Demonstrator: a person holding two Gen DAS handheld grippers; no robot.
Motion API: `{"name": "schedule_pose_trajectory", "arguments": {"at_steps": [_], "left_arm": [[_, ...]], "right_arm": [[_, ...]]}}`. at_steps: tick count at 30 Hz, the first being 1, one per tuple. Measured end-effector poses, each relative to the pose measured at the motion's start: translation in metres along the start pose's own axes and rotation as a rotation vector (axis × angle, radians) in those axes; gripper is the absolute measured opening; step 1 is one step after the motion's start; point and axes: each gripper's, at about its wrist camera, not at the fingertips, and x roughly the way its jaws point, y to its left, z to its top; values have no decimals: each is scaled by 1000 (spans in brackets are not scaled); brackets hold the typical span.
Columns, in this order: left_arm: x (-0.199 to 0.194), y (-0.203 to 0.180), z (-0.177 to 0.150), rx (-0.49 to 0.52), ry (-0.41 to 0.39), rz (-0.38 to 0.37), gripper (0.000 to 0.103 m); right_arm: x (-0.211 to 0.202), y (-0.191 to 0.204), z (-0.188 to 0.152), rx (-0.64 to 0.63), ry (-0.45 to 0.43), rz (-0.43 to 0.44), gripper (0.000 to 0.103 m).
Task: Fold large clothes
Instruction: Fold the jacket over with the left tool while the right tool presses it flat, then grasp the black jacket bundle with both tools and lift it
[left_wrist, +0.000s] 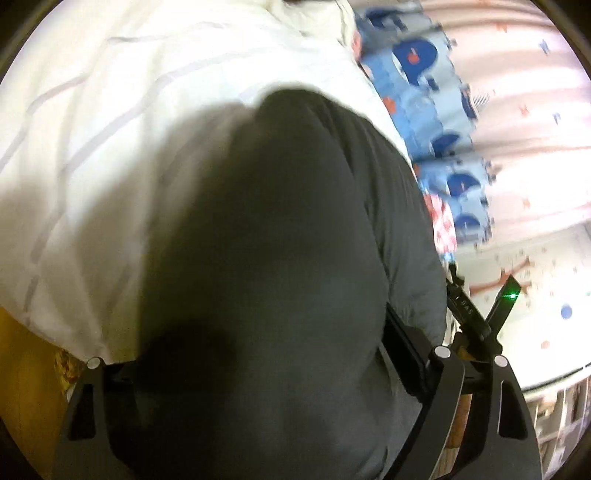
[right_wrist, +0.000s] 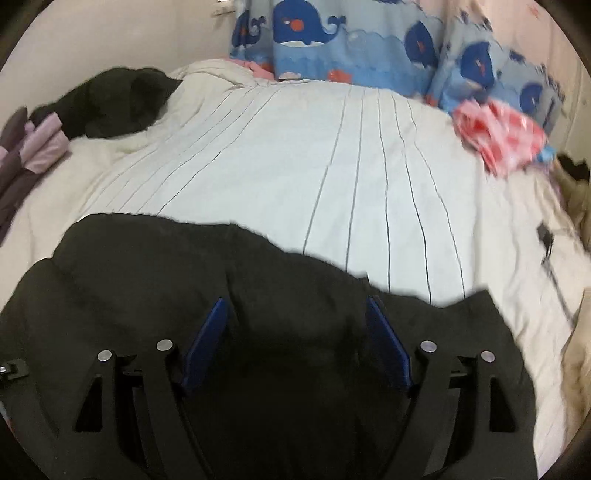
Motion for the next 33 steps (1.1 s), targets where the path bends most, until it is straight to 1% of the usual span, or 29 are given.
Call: {"name": "schedule_pose_trajectory", "arguments": {"at_steps": [1, 2, 3, 4, 5, 6, 8, 9, 10, 11, 12, 14, 15, 16, 17, 18, 20, 22, 23, 25, 26, 27, 28, 29, 30, 31, 32, 33], "left_arm": [[-3, 5, -1, -5, -8, 0, 84], [-2, 6, 0, -10, -4, 0, 84], [1, 6, 1, -10, 10, -17, 84], [1, 8, -1, -9, 16, -24, 84], [5, 2, 1, -7, 16, -10, 84], [6, 1, 0, -1, 19, 0, 84], [7, -1, 1, 7, 28, -9, 84], [6, 0, 0, 13, 28, -9, 84], [7, -1, 0, 14, 29, -13, 84], [7, 0, 1, 12, 28, -19, 84], [8, 1, 0, 8, 26, -25, 84], [10, 0, -1, -4, 20, -40, 83], [11, 0, -2, -10, 23, -50, 83], [12, -2, -4, -11, 27, -62, 82], [12, -5, -5, -2, 23, -57, 80], [11, -8, -6, 8, 20, -54, 79], [11, -11, -5, 14, 23, -58, 76], [9, -8, -3, 12, 27, -68, 74], [9, -6, -3, 10, 26, -71, 73], [9, -6, -4, 5, 19, -70, 72], [10, -8, -4, 8, 16, -71, 72], [10, -12, -6, 18, 15, -61, 72], [10, -17, -6, 34, 7, -44, 71], [9, -20, -6, 45, 2, -32, 70], [7, -21, -6, 49, -1, -28, 69], [5, -20, -4, 46, -3, -29, 67], [3, -20, -3, 47, -6, -29, 65], [2, -21, -3, 50, -7, -29, 63]], "right_arm": [[25, 12, -2, -57, 60, -56, 78], [51, 10, -3, -92, 111, -71, 81], [70, 14, -9, -111, 156, -64, 83], [77, 13, -9, -107, 177, -61, 83], [76, 11, -7, -102, 187, -56, 83], [64, 7, -5, -86, 183, -47, 83], [32, 6, -8, -84, 127, -25, 83], [3, 10, -14, -109, 74, -20, 83], [-15, 13, -20, -125, 43, -22, 83], [-33, 18, -31, -140, 17, -31, 83], [-43, 22, -41, -154, 16, -42, 83], [-30, 39, -71, -224, 93, -88, 83], [-22, 43, -78, -238, 114, -95, 84], [-15, 44, -84, -239, 126, -101, 84], [-14, 42, -82, -223, 150, -102, 84], [-17, 40, -80, -202, 156, -98, 84], [-44, 42, -76, -180, 85, -78, 84], [-71, 43, -86, -191, 15, -108, 84], [-76, 45, -94, -188, 4, -113, 84], [-58, 55, -117, -251, 67, -120, 84], [-47, 55, -120, -279, 67, -123, 84], [-45, 55, -123, -277, 69, -116, 84], [-49, 49, -119, -237, 75, -91, 84], [-60, 45, -116, -204, 48, -67, 84], [-76, 42, -114, -193, -10, -60, 84], [-84, 39, -112, -198, -35, -70, 84], [-90, 38, -114, -206, -51, -77, 84], [-90, 39, -118, -216, -48, -79, 84]]}}
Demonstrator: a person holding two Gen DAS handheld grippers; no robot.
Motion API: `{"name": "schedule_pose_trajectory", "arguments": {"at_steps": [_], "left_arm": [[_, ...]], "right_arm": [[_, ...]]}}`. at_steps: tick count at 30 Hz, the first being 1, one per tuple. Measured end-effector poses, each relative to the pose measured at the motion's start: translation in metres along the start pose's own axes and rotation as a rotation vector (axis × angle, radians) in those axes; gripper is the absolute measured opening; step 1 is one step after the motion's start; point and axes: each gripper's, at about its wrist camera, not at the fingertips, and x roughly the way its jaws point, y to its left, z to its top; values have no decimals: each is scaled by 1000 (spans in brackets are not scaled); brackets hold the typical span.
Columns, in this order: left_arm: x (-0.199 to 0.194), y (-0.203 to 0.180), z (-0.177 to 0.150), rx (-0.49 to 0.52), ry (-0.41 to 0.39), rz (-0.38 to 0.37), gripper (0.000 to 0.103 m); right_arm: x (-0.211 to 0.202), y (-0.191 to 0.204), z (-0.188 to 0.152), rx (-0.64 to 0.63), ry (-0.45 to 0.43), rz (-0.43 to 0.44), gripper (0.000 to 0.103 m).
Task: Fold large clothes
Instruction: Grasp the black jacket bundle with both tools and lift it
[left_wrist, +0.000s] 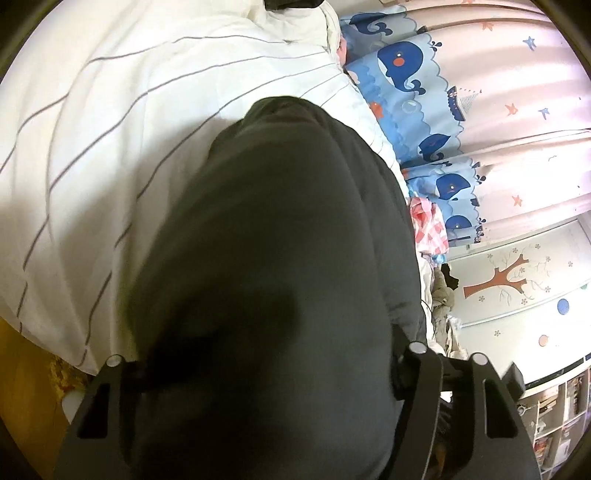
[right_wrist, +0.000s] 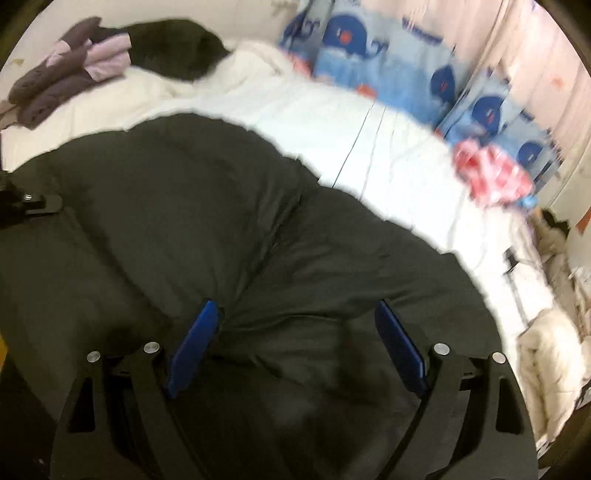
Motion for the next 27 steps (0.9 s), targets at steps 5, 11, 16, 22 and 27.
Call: {"name": "schedule_pose_trajectory", "arguments": {"at_steps": [5, 11, 16, 22, 27], "left_arm": [[-3, -15, -8, 48, -15, 30, 57], [-11, -36, -7, 104, -41, 75, 48], [-17, -103, -28, 299, -94, 51, 42], [-2, -200, -62, 621, -102, 95, 42], [27, -258, -103, 840, -83, 160, 42]], "right_arm": [[38, 24, -25, -92, 83, 0, 84], [21, 29, -31, -107, 3, 10, 84], [46, 37, -42, -83, 27, 32, 85], [30, -16, -51, 113, 30, 270, 84], [-8, -125, -87, 478, -92, 521, 85]]}}
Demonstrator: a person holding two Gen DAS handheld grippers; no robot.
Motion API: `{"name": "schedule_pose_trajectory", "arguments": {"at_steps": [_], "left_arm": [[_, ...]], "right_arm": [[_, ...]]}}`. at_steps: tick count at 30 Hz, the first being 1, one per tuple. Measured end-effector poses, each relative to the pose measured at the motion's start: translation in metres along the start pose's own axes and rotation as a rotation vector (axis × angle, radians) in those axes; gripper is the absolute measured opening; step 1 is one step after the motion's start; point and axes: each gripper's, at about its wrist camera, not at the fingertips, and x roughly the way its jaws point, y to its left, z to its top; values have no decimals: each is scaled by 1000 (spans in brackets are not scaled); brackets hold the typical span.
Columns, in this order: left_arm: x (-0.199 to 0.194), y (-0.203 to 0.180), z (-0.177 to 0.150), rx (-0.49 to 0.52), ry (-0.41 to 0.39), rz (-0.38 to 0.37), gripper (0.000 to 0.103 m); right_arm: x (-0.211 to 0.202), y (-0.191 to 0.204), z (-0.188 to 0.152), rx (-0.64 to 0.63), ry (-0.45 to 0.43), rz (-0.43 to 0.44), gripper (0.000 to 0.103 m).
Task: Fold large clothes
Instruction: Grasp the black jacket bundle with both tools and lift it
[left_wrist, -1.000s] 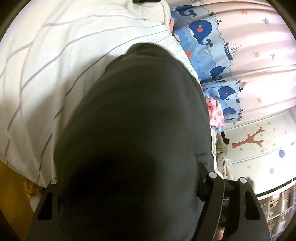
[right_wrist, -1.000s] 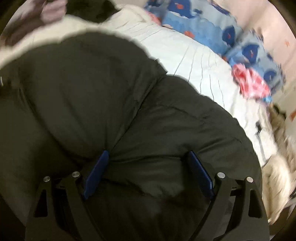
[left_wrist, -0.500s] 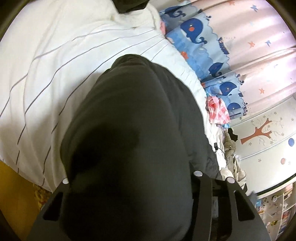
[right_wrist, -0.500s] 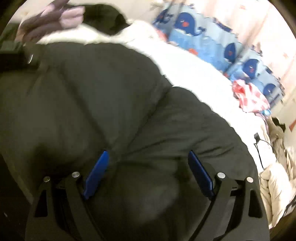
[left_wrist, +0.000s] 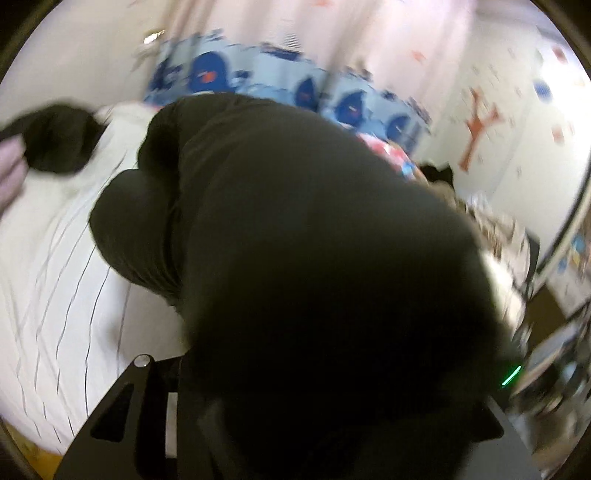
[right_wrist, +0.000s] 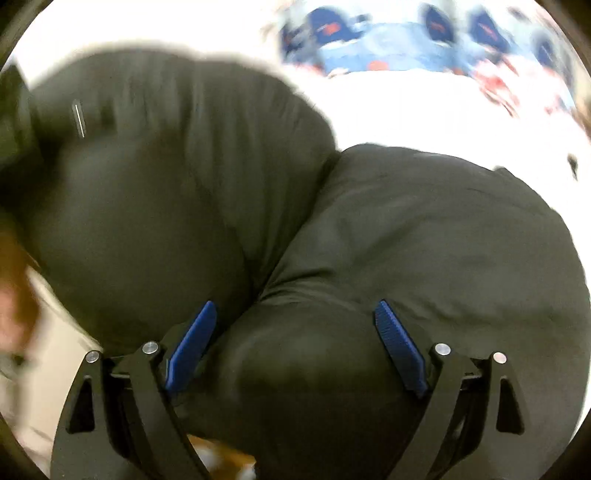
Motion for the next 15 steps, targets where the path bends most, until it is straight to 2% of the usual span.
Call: {"name": "schedule_pose_trajectory", "arguments": {"at_steps": [2, 5, 7, 9, 11, 13, 15], "left_arm": [[12, -35, -1, 79, 10, 2, 42], [33, -73, -4, 134, 30, -21, 42], [49, -97, -9, 170, 46, -37, 42], [63, -117, -16, 206, 68, -48, 42], [80, -144, -25, 273, 91, -47, 42], [97, -174, -36, 364, 111, -29, 42], [109, -202, -50, 462, 126, -3, 45]], "right_arm": [[-35, -40, 11, 114, -61, 38, 85], [-86, -95, 37, 251, -168, 118, 85], [-114, -116, 61, 277, -223, 161, 87], [-134, -116, 84, 233, -248, 124, 91], [-145, -107, 113, 143, -234, 68, 93], [-142, -91, 133, 59, -182, 31, 95], [-126, -65, 146, -54, -81, -28, 96]]}}
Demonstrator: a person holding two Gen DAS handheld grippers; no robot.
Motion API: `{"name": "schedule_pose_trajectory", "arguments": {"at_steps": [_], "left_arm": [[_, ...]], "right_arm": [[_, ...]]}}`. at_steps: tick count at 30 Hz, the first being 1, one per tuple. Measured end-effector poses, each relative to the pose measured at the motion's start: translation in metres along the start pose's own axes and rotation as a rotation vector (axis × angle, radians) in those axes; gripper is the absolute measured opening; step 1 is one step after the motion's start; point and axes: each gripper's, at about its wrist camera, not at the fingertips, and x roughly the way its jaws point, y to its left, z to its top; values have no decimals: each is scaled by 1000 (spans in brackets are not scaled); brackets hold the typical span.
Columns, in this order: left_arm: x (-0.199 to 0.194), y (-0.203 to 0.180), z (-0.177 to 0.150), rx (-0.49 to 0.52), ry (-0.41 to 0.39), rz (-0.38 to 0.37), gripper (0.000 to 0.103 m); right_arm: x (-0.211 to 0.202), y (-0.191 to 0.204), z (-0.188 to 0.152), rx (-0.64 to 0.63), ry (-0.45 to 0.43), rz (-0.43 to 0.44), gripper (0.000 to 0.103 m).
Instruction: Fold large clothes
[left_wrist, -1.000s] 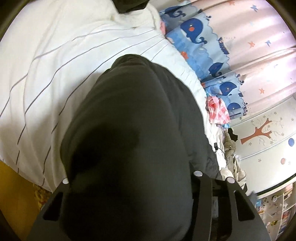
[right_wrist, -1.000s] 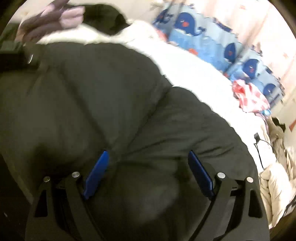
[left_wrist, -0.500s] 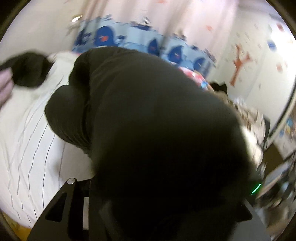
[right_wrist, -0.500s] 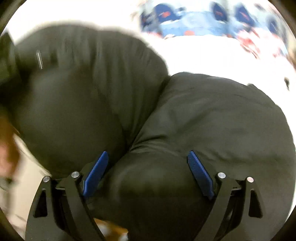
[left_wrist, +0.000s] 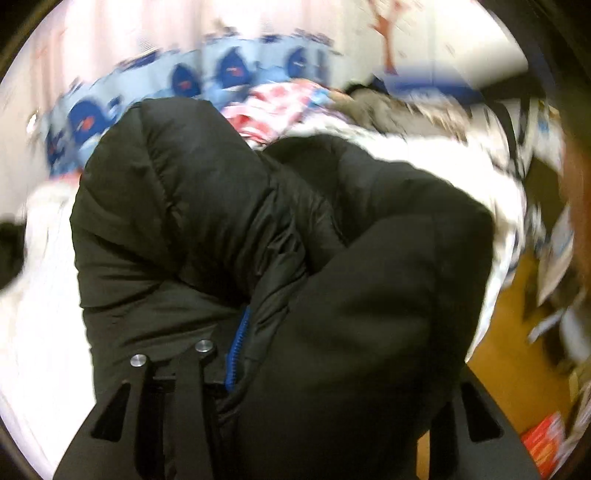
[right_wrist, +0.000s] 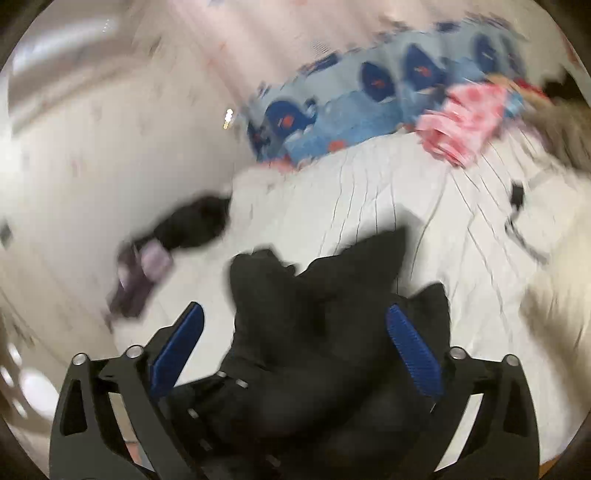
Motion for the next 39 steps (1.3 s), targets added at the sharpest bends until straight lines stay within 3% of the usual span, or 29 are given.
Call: {"name": "schedule_pose_trajectory", "arguments": {"at_steps": [2, 4, 6, 8, 10, 14, 16, 19, 22, 24, 26, 28, 31, 34, 39], "left_arm": [[4, -30, -6, 74, 9, 18, 48], [2, -51, -14, 134, 14, 20, 50], [-2, -54, -13, 174, 21, 5, 52], [-14, -50, -23, 191, 47, -56, 52], [-34, -37, -33, 168, 64, -148, 52], [-80, 29, -43, -45, 88, -426, 54], [-87, 75, -43, -178, 68, -442, 59], [-67, 155, -48, -410, 75, -387, 62], [-29, 199, -66, -599, 137, -425, 63], [5, 210, -74, -680, 181, -491, 77], [31, 200, -78, -731, 220, -559, 97], [51, 193, -85, -793, 249, -608, 97], [51, 172, -76, -731, 237, -569, 96], [22, 164, -53, -592, 134, -471, 78], [-25, 195, -27, -468, -5, -324, 69]], "right_arm": [[38, 16, 1, -119, 141, -121, 96], [82, 24, -18, -218, 280, -292, 96], [105, 31, -59, -321, 362, -486, 96], [114, 14, -73, -278, 399, -463, 96], [111, 6, -84, -250, 383, -459, 96], [92, -4, -103, -215, 363, -509, 96], [75, -6, -113, -181, 357, -517, 96], [68, -26, -117, -93, 351, -487, 96], [66, -39, -131, 4, 328, -446, 96], [66, -43, -141, 60, 296, -435, 96], [66, -48, -153, 120, 250, -426, 96], [65, -54, -163, 184, 202, -412, 96], [68, -61, -177, 266, 110, -352, 96], [74, -54, -176, 290, 24, -295, 97], [108, -6, -128, 218, -73, -157, 97]]}}
